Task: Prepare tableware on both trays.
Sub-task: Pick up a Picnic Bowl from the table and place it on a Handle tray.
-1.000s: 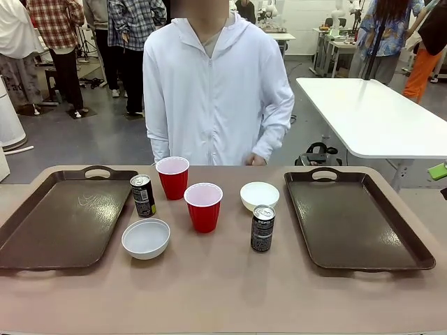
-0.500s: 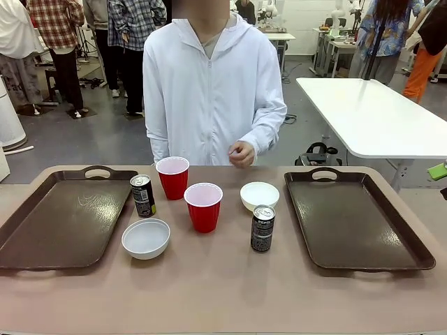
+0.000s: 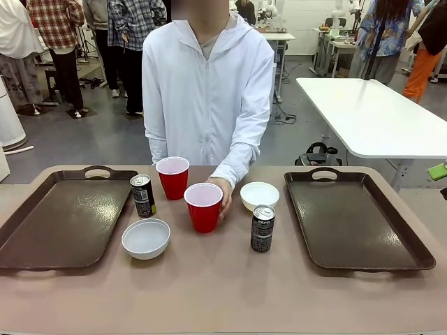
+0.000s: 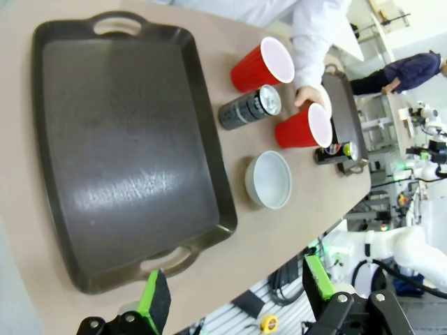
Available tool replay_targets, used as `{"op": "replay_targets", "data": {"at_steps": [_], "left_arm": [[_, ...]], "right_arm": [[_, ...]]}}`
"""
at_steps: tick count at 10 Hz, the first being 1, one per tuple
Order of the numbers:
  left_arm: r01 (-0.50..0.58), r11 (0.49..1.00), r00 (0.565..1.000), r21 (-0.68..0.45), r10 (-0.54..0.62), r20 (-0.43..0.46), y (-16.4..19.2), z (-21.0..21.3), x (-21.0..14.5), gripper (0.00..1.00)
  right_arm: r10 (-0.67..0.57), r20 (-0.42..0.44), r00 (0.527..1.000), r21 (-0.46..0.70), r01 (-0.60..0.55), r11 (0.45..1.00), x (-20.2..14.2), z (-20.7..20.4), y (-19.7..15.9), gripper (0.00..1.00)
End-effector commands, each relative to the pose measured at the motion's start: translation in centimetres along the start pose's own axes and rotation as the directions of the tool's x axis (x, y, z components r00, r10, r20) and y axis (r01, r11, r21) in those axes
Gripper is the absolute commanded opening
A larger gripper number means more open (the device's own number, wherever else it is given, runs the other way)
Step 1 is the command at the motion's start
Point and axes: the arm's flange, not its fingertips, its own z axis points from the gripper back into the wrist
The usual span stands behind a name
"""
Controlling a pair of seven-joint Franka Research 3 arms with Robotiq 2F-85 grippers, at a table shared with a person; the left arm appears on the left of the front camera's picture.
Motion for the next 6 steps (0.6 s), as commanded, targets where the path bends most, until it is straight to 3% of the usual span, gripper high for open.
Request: {"op": "replay_targets", "data": {"at_steps": [1, 4, 6], "left_arm": [[-0.033, 0.995, 0.999, 0.090, 0.035, -0.024, -1.8, 0.8, 1.1, 1.00], [0.069, 0.922, 0.997, 0.382, -0.053, -0.052, -9.6, 2.1, 3.4, 1.00], [0.136, 0.860, 0.986, 0.491, -0.067, -0.156, -14.3, -0.7, 5.1, 1.00]], "right_arm": [[0.002, 0.002, 1.000, 0.013, -0.002, 1.000, 0.0, 0.0, -0.1, 1.00], [0.002, 0.002, 1.000, 0.013, -0.002, 1.000, 0.0, 0.0, -0.1, 1.00], [0.002, 0.002, 1.000, 0.013, -0.002, 1.000, 0.0, 0.0, -0.1, 1.00]]}}
